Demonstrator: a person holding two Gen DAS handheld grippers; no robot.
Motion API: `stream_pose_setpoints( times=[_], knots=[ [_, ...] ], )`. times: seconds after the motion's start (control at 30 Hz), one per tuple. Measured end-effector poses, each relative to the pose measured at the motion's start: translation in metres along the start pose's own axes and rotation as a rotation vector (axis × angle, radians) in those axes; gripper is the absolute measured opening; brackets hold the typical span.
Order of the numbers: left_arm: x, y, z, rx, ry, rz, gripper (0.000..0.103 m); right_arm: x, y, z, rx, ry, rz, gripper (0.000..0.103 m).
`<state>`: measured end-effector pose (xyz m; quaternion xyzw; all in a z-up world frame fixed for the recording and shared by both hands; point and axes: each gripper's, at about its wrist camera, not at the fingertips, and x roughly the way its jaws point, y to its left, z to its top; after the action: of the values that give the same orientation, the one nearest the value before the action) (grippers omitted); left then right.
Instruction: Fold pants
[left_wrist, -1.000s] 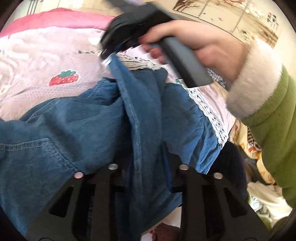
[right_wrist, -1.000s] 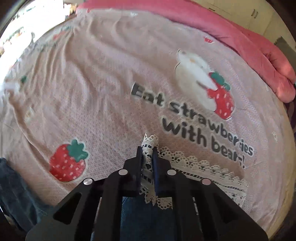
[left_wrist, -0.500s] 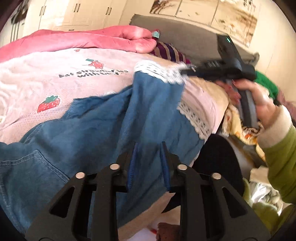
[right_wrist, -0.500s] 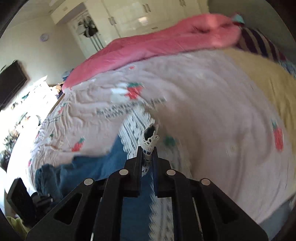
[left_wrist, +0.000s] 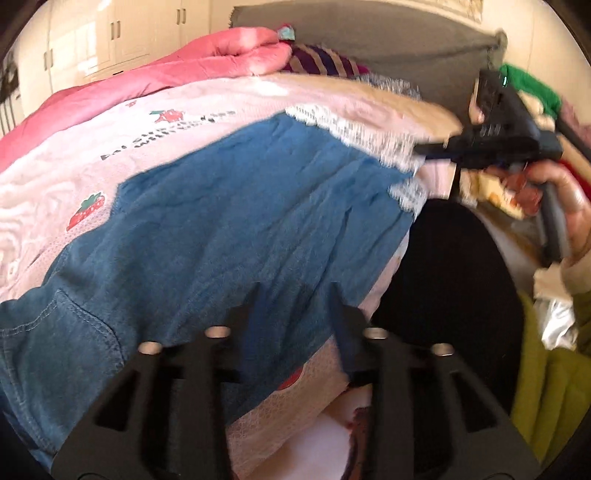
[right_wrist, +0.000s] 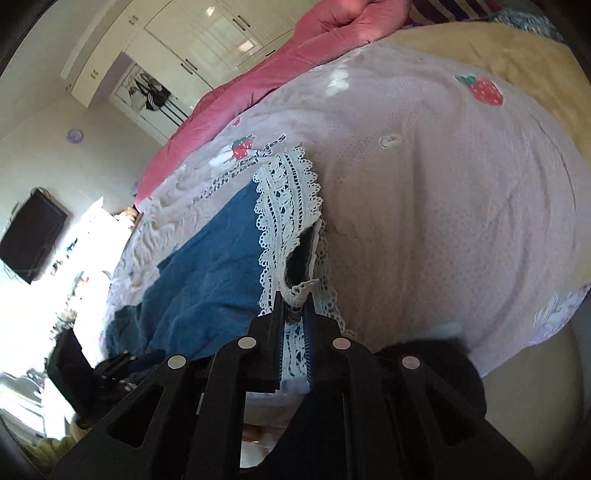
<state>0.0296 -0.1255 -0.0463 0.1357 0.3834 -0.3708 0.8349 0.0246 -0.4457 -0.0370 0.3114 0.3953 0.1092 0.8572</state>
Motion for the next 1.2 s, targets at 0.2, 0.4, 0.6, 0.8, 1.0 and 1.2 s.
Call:
stream_pose_setpoints(
  times=[0.2,0.4,0.6,0.8,1.0,1.2],
  knots=[
    [0.013,-0.007,-0.003,0.087,0.031,0.071,0.031,-0.014,0.000,0.013,0.025,-0.048,0.052,0.009],
    [0.006,0.013,-0.002,0.055,0.050,-0.001,0.000,-0.023,0.003,0.014,0.038,-0.058,0.080,0.009],
    [-0.014,0.032,-0.007,0.046,0.067,-0.039,0.000,-0.018,0.000,0.002,0.024,0.012,0.038,0.009],
    [-0.022,0.032,-0.023,0.065,0.115,-0.035,0.000,-0.005,-0.015,-0.013,0.043,0.087,-0.049,0.009],
    [-0.041,0.033,-0.027,0.041,0.055,-0.082,0.004,-0.005,-0.014,-0.021,0.024,0.094,-0.051,0.009],
    [-0.018,0.008,-0.013,0.096,0.064,-0.035,0.028,-0.008,-0.006,-0.018,0.011,0.079,-0.031,0.009]
  ],
)
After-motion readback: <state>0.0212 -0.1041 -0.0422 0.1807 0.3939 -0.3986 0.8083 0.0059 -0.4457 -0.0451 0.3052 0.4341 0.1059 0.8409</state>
